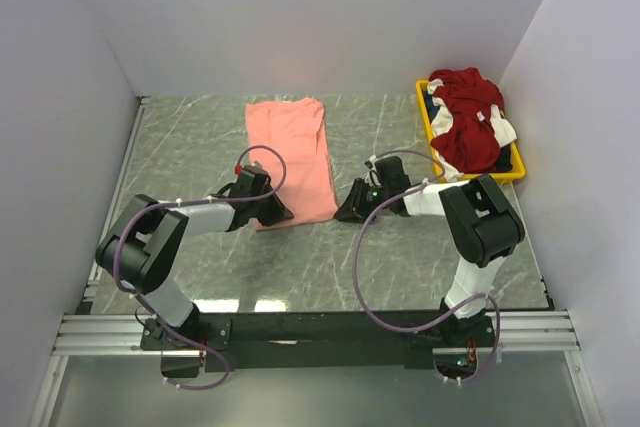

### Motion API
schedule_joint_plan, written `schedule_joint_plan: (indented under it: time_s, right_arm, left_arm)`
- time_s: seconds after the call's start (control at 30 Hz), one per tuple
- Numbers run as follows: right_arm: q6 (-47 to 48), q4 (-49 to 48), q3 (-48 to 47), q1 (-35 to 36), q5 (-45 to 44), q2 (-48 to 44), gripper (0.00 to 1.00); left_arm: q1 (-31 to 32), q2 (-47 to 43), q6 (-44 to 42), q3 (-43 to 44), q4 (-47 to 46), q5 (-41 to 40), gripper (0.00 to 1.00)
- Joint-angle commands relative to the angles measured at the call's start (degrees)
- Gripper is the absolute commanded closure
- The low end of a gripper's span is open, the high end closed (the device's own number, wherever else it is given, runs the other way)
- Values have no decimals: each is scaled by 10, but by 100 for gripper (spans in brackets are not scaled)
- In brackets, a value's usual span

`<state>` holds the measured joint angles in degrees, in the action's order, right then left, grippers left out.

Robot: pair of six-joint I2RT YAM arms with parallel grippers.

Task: Fold and stack the t-shirts
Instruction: Fold the tshirt

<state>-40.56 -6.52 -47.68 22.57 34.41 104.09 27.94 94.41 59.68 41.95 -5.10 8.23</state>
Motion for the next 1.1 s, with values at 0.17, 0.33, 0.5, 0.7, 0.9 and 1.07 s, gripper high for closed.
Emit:
schedule_joint_plan:
  time_s: [0.17,0.33,0.5,0.7,0.9,1.07]
  right_arm:
    - [-2,6,60,0,-17,-127,71]
    - [2,45,12,21,-36,-167,70]
    - [1,55,-78,43,-44,-92,70]
    - [4,42,-87,50,-58,-8,71]
    - [-4,5,-15,49,-71,18,72]
    - [-1,3,20,41,-81,1,72]
  left_arm:
    - [-1,-85,-14,-9,42,-11,87]
    - [-3,-132,-26,14,90,-35,79]
    - [-36,-129,-22,-10,84,-38,84]
    - [-60,-125,-18,-57,70,-37,87]
    - [-61,-121,-7,-104,55,-32,89]
    - [-65,-145,-6,-124,59,-38,88]
